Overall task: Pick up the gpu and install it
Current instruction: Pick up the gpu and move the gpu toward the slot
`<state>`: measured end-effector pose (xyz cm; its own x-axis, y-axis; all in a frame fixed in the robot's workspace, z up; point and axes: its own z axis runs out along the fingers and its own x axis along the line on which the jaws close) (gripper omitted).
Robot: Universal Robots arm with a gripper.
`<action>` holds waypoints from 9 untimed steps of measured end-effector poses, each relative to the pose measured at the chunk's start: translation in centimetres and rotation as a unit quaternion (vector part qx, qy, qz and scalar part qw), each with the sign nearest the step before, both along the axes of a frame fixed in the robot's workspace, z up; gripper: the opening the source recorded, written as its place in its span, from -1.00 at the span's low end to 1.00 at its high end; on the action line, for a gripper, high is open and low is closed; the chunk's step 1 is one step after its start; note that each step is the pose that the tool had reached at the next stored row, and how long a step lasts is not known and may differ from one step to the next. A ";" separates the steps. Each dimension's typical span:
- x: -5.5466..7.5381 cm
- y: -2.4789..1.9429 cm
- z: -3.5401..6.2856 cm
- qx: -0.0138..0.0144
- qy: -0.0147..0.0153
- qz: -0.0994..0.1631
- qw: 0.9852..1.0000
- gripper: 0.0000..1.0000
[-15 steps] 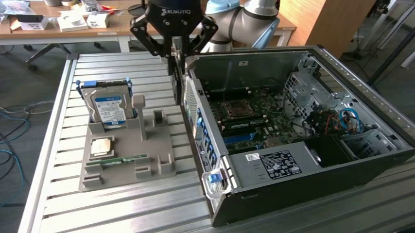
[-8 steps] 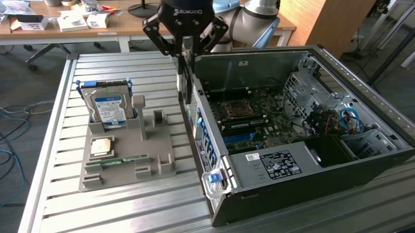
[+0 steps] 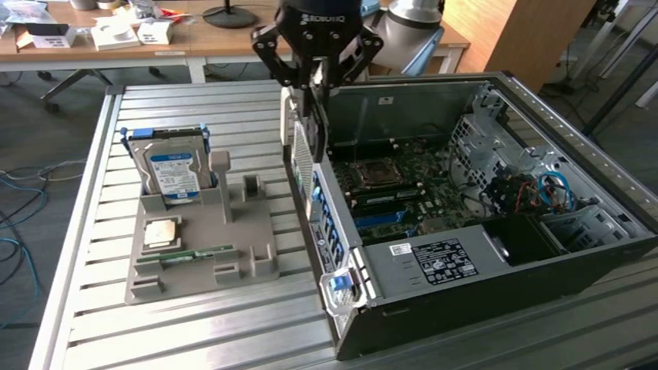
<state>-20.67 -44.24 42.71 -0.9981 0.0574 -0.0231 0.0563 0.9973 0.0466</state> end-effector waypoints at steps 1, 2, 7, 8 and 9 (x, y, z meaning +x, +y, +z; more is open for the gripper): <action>0.3 0.00 0.00 0.000 0.000 0.000 1.000 -0.47; 0.6 0.00 0.00 0.000 0.000 0.000 1.000 -0.47; 2.2 0.01 0.00 0.000 0.000 0.000 1.000 -0.47; 2.5 0.00 0.00 0.000 0.000 0.000 1.000 -0.47; 2.8 0.01 0.00 0.000 0.000 0.000 1.000 -0.47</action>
<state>-17.87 -44.23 42.71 -0.9981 0.0575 -0.0232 0.0564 0.9973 0.0465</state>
